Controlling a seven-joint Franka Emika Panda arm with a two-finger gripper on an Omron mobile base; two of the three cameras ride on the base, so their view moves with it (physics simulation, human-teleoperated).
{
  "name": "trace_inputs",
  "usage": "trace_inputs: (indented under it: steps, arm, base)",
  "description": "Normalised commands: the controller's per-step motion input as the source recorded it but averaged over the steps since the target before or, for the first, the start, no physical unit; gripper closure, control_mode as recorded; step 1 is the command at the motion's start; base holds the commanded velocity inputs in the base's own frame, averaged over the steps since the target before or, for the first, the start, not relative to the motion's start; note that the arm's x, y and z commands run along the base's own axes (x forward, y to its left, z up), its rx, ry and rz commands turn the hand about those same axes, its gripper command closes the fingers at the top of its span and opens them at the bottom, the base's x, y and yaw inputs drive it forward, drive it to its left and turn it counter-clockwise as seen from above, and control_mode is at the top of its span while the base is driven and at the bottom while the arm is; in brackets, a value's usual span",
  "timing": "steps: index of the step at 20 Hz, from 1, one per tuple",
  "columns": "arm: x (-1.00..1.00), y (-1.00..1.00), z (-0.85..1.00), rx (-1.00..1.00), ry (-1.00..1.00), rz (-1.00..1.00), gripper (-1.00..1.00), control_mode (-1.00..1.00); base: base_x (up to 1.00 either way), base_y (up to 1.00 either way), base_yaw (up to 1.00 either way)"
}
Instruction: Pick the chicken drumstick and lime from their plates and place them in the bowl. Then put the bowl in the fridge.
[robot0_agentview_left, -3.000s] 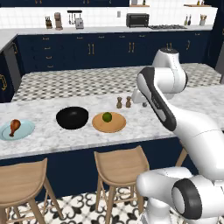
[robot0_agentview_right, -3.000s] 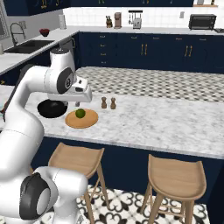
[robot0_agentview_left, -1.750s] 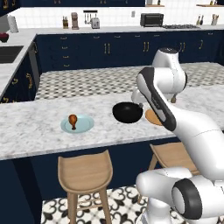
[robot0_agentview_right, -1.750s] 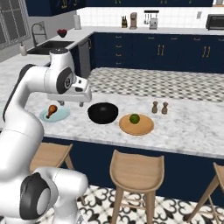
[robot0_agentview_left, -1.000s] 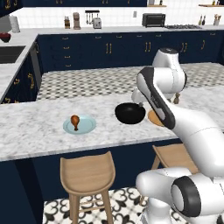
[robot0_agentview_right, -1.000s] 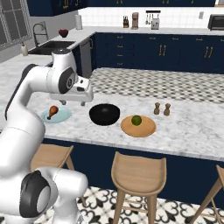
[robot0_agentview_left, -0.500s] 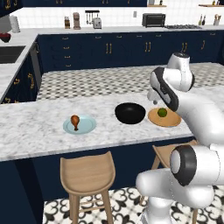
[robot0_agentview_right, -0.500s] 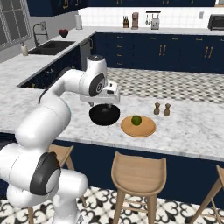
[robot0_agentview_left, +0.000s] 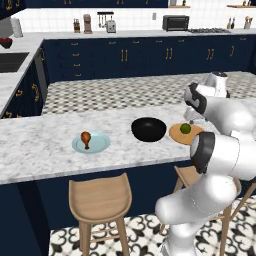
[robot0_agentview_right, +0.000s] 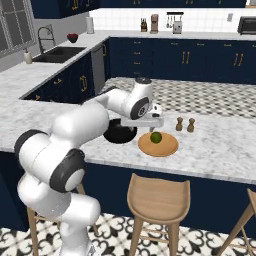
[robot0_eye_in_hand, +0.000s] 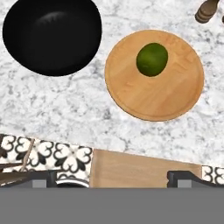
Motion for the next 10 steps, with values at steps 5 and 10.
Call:
trace_inputs:
  steps: [5, 10]
  arm:
    - [0.45, -0.4, -0.63, -0.01, 0.03, 0.0, -1.0, -1.0]
    - [0.63, -0.07, -0.26, 0.0, 0.07, -0.02, -1.0, -1.0]
  base:
    - [0.0, 0.0, 0.0]
    - [0.0, 0.0, 0.0]
